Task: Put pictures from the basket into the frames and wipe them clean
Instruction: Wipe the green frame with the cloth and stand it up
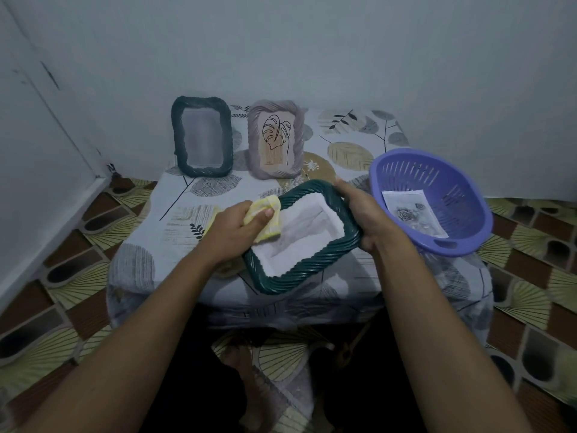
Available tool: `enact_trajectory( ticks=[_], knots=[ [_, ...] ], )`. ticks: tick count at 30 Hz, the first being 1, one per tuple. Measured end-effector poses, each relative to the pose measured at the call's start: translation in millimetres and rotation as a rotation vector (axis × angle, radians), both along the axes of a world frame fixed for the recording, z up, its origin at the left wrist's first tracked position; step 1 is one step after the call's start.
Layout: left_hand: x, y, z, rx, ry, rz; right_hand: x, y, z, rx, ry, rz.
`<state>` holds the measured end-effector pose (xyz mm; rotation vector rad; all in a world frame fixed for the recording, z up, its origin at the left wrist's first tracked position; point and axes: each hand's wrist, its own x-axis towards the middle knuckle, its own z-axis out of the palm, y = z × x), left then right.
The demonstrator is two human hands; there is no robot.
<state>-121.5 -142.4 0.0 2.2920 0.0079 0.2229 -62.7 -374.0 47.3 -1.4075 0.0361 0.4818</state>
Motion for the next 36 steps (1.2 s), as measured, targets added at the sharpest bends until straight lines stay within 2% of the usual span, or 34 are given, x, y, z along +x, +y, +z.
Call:
enact_trajectory(
  ticks=[3,6,8,11,15,20,24,28,32,36],
  knots=[
    [-2,-8,-7,-0.057,-0.019,0.15,5,5,-8,0.103,0.082,-0.159],
    [2,-18,-7,-0.046,-0.041,0.341,-1,15,-21,0.161,0.011,-0.263],
    [5,-24,-7,-0.128,-0.027,0.446,-12,26,-28,0.204,-0.047,-0.308],
    [4,-33,-5,-0.209,-0.011,0.5,-24,44,-39,0.28,-0.108,-0.337],
    [-8,-43,-7,-0.13,-0.007,0.404,-28,53,-41,0.197,-0.21,-0.368],
    [-7,-46,-11,-0.059,-0.011,0.32,-32,55,-43,0.072,-0.303,-0.28],
    [2,-41,7,0.146,-0.06,0.332,-41,65,-47,0.052,-0.316,-0.167],
    [5,-37,9,0.375,-0.079,0.146,-41,68,-37,0.075,-0.335,-0.239],
    [-18,-50,-11,0.463,-0.049,-0.102,-23,59,-24,0.032,-0.34,-0.377],
    [-32,-49,-28,0.471,-0.052,-0.147,-18,52,-26,0.044,-0.318,-0.394]
  ],
)
